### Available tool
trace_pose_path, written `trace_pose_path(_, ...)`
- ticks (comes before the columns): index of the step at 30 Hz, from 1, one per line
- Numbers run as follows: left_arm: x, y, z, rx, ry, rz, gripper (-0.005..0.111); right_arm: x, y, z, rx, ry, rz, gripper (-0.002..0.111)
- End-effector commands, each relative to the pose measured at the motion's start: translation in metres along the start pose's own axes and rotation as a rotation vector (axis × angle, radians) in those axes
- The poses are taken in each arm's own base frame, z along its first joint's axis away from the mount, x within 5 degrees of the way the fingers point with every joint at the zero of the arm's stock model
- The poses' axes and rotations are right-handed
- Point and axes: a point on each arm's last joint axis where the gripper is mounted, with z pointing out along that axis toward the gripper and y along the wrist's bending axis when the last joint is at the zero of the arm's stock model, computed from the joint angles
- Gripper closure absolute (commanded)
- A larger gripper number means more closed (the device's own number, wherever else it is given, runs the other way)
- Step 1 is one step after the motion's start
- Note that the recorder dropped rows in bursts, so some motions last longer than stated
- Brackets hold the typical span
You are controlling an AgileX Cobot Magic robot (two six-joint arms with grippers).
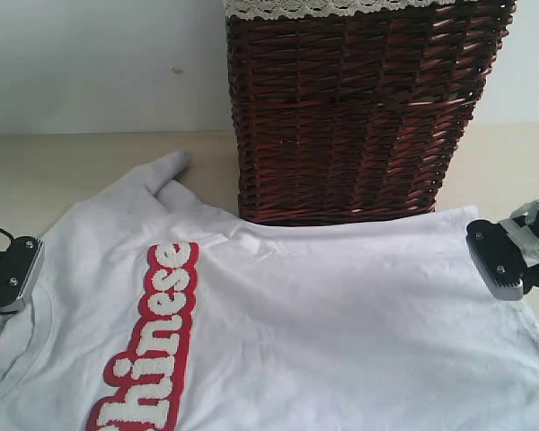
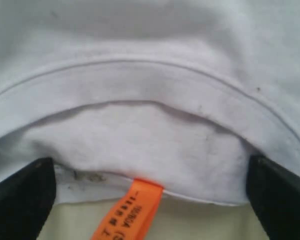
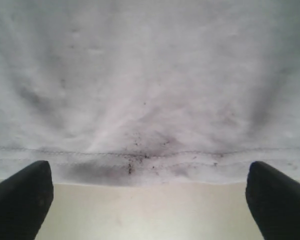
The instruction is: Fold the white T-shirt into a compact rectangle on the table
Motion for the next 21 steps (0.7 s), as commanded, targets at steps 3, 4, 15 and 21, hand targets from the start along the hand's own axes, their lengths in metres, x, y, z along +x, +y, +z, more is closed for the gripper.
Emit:
trace_pose_path(3,0.0023,0.0019,0.0107,-0.018,0.007,0.005,0.001,0.0013,-0.0076,-0.0021,0.067,-0.016,-0.007,0.003)
trace_pose_path(4,0.0023,0.0019,0.0107,-0.018,0.007,0.005,0.001,0.0012,-0.0086,-0.0018,0.081,-0.017,-0.007,0.003)
trace_pose_path(15,0.0023,0.0019,0.0107,-0.018,0.007,0.005,0.001,0.0022,-0.0076,-0.0017,0.070,-0.007,0.020,0.003)
trace_pose_path(21,0.0023,0.0019,0.0107,-0.018,0.007,0.005,0.001,0.0026,-0.0057,0.0004,0.064,-0.003,0.044,0.003)
